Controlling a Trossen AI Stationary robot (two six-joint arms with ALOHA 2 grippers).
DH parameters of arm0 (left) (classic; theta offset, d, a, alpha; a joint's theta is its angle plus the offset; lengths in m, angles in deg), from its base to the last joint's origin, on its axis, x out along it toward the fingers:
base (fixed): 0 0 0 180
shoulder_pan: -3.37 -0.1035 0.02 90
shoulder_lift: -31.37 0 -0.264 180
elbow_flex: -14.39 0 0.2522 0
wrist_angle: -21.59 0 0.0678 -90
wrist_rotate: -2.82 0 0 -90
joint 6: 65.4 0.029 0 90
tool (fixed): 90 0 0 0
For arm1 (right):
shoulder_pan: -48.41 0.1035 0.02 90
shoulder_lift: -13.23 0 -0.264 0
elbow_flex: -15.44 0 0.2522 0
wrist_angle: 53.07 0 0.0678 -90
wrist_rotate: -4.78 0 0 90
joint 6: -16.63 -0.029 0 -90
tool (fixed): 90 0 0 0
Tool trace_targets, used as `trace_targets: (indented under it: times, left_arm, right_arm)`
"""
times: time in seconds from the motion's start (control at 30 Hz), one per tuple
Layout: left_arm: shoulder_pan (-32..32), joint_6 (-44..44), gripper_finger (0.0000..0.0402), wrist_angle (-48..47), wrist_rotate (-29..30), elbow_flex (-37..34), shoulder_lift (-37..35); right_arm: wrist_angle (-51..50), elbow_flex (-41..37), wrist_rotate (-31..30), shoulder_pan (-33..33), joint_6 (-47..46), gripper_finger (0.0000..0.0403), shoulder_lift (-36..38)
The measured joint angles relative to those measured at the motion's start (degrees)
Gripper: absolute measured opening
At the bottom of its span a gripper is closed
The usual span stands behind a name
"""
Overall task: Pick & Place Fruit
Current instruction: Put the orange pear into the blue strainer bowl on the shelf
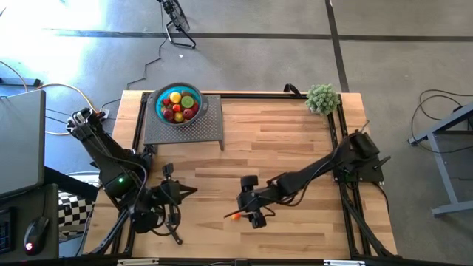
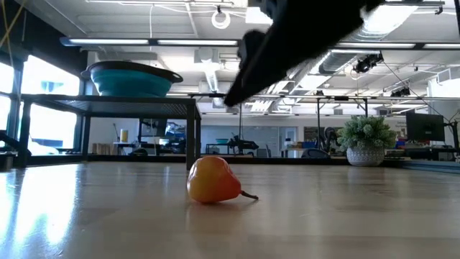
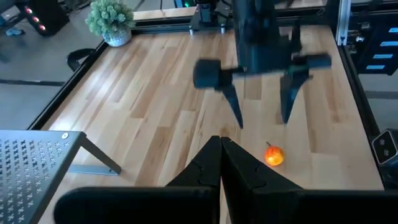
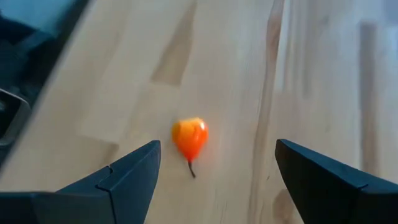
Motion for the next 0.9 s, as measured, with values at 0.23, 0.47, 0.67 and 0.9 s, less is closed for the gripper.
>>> trace_targets:
  times: [0.23, 0.47, 0.67, 0.9]
  left_arm:
    - [-0.02, 1.21, 0.0001, -0.06, 0.03, 0.00, 0.00]
    - [-0.02, 1.23, 0.0001, -0.06, 0.03, 0.00, 0.00]
    - [-0.02, 1.21, 0.0001, -0.08, 0.01, -0.01, -0.02]
    - [-0.02, 1.21, 0.0001, -0.17, 0.01, -0.02, -0.04]
  right_arm:
    - [-0.04, -0.02, 1.21, -0.27, -1.81, 0.0309, -6.83]
    - [4.16, 0.00, 6.23, -0.49, -2.92, 0.0309, -10.38]
    - [6.00, 0.07, 6.32, -0.48, -2.66, 0.0304, -11.41]
    - [6.07, 0.07, 6.13, -0.44, -2.63, 0.0233, -11.53]
